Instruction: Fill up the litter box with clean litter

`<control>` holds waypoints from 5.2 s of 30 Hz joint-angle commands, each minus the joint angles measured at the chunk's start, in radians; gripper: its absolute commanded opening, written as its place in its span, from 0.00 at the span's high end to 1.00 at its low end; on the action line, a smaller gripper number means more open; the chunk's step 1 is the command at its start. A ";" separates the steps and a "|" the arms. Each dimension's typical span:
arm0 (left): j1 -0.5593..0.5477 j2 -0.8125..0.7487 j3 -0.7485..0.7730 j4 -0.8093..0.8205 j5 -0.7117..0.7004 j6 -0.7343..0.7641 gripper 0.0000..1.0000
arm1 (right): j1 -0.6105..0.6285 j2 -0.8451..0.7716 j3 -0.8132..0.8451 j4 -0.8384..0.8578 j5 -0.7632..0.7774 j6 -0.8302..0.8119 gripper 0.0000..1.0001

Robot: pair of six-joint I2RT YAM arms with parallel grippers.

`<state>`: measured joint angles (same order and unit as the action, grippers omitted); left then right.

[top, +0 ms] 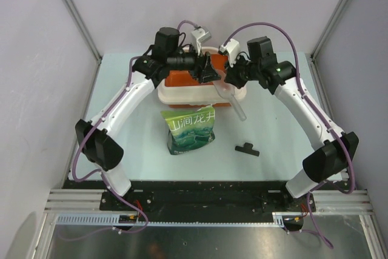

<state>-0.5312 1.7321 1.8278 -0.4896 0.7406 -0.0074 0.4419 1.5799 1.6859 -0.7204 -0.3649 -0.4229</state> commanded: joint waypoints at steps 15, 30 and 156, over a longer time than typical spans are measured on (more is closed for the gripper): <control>-0.012 0.001 -0.045 0.011 -0.053 0.052 0.97 | 0.044 -0.070 0.015 0.029 0.032 -0.036 1.00; 0.034 0.021 -0.076 0.069 -0.150 -0.187 1.00 | -0.131 -0.245 -0.250 0.065 -0.264 -0.029 0.22; 0.528 -0.316 -0.558 0.240 0.329 -0.269 0.36 | 0.126 0.353 0.222 0.093 -0.648 -0.014 1.00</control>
<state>-0.0570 1.5146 1.1767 -0.2687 1.0748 -0.3225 0.5571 2.0613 1.8851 -0.7109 -1.1091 -0.3977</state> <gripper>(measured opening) 0.615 0.020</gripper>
